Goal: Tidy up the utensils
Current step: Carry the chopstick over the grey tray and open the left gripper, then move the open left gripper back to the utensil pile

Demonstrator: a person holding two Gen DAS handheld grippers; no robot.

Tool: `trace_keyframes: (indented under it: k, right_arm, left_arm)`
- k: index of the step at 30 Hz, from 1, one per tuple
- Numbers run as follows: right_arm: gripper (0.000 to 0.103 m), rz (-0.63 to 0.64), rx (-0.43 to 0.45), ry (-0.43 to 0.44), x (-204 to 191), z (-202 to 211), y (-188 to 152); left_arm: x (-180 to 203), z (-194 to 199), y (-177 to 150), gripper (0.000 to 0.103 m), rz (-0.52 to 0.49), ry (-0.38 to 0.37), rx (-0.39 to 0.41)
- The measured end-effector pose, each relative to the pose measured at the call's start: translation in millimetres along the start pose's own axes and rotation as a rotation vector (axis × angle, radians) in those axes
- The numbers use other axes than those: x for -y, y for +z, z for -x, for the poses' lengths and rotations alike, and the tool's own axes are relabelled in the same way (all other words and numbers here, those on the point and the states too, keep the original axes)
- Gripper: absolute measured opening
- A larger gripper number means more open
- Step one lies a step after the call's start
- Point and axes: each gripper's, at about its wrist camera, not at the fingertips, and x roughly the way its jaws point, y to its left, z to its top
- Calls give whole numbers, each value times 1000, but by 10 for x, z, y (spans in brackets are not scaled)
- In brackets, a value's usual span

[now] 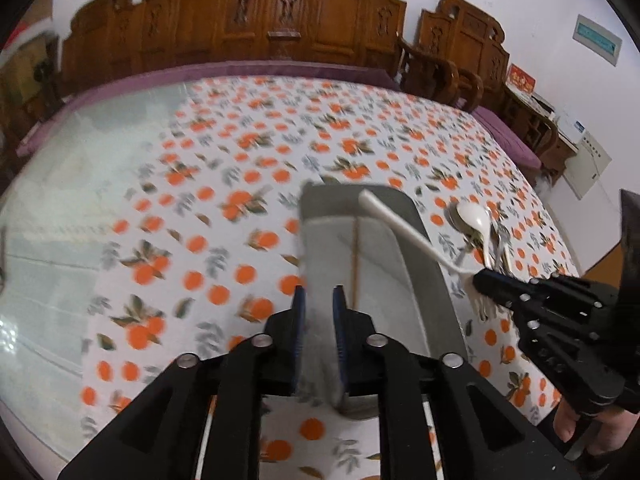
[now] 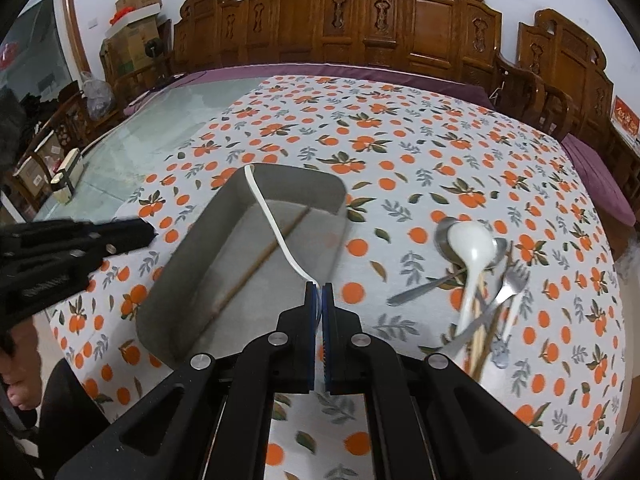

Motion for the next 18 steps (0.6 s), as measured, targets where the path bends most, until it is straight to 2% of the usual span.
trace_keyframes:
  k: [8, 15, 18]
  right_arm:
    - [3, -46, -50, -13, -186, -241, 182]
    - [3, -132, -96, 0, -232, -401, 154]
    - [5, -155, -101, 46, -235, -417, 122]
  left_arm:
    - [-213, 292, 72, 16, 4, 34, 70]
    - [-300, 419, 81, 19, 7, 38, 100]
    - [-306, 430, 69, 20, 8, 37, 101]
